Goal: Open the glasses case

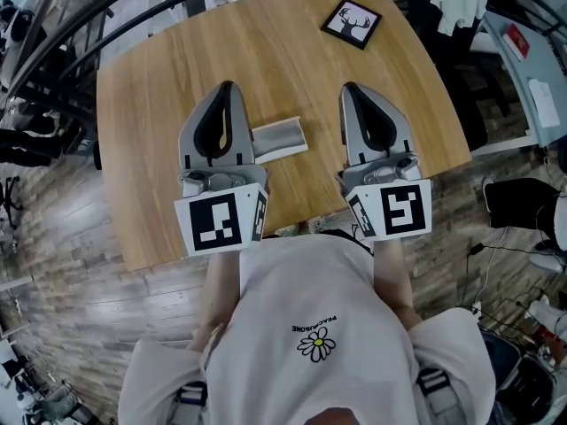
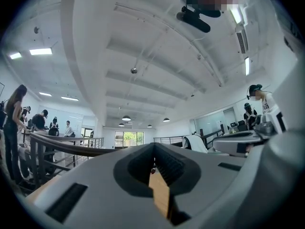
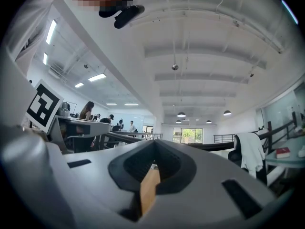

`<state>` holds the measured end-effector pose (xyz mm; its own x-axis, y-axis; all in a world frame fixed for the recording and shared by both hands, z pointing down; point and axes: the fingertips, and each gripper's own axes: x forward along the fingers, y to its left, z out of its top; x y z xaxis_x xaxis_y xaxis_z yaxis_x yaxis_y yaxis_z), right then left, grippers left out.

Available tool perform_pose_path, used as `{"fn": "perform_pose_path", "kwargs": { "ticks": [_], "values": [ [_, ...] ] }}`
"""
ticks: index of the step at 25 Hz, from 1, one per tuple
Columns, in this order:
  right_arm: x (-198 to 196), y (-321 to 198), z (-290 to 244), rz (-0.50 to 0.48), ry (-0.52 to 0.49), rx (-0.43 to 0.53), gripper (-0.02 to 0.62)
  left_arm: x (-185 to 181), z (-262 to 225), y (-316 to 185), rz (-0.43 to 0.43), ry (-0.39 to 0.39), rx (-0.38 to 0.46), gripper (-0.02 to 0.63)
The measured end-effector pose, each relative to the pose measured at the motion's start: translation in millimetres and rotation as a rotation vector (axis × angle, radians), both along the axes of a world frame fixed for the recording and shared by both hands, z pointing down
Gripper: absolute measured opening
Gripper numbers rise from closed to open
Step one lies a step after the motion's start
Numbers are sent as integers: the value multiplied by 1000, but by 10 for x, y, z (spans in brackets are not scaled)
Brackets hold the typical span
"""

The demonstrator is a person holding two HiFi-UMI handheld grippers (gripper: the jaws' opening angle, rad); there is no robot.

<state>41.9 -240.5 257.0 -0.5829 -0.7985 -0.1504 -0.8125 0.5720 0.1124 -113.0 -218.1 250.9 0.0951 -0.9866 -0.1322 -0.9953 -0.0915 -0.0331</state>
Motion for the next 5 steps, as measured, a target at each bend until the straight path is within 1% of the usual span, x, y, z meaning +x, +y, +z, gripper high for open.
{"fn": "perform_pose_path", "kwargs": {
  "ticks": [5],
  "values": [
    [-12, 30, 4, -5, 6, 7, 6, -40, 80, 28, -5, 22, -15, 17]
  ]
}}
